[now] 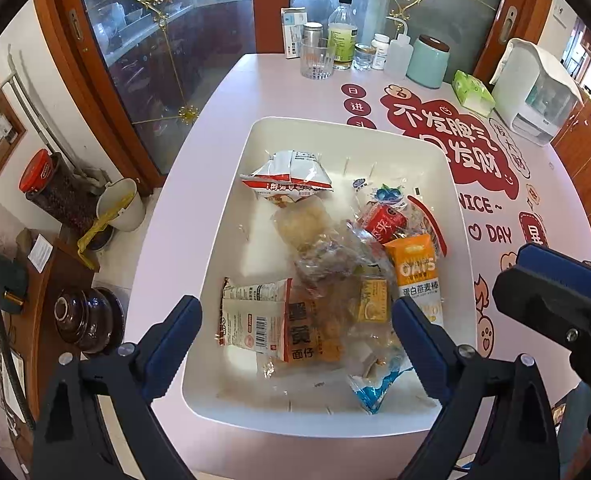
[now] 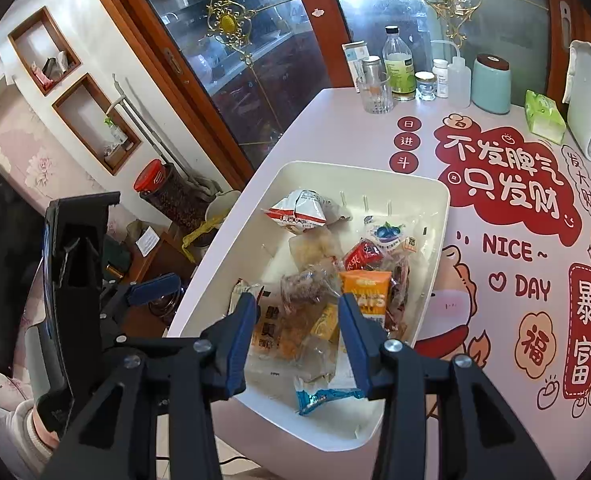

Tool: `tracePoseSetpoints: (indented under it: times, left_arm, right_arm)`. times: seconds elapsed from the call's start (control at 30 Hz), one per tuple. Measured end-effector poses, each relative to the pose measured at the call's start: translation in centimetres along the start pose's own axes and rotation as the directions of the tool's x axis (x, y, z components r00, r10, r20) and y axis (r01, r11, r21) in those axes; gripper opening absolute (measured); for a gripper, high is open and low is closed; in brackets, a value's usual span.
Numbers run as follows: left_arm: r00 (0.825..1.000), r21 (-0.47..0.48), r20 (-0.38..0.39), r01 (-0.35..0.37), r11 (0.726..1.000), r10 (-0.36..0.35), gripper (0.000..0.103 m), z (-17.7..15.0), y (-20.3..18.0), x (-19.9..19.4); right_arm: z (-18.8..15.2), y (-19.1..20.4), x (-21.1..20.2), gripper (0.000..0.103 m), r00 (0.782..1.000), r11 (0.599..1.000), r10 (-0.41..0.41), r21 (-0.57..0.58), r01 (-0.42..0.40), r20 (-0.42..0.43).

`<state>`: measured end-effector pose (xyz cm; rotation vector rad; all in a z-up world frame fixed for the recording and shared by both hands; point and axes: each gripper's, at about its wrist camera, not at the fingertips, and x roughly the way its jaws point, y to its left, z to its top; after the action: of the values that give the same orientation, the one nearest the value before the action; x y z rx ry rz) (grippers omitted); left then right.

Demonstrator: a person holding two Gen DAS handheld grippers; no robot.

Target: Organize snacks

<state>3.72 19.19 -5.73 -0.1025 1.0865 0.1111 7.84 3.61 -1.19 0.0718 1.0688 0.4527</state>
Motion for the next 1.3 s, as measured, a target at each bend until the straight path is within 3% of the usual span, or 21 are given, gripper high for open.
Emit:
tracePoseSetpoints:
  times: [0.57,0.77,1.03,1.3]
  left_arm:
    - [1.000,0.051,0.004,0.028,0.998,-0.028,0.095,-1.1,-2.5,-1.5]
    - [0.999,0.088,0.016,0.030,0.996,-0.032,0.096,-1.5,-4.2,-2.4]
    - [0.996,0.081,0.032,0.082,0.993,-0.085,0.096,-1.2,-5.5,-4.3]
    - [0.995,0.120,0.077,0.050,0.992,-0.060,0.096,-1.6,-7.2,-5.7]
  right_arm:
    - [-1.7,-1.8,-1.5,0.044,0.999,0.998,-0.052,0.029,0.052,0.011]
    - [-2.5,-2.7,-2.9,0.044,0.993,0.993,-0.114,0.048,0.112,0.041]
    - [-3.6,-3.5,-5.6,0.046,0.962,0.962,-0.260,0.103,0.251,0.081]
    - [-4.6,-3.9,-7.5,0.054,0.921,0.920,-0.377,0.154,0.360,0.100]
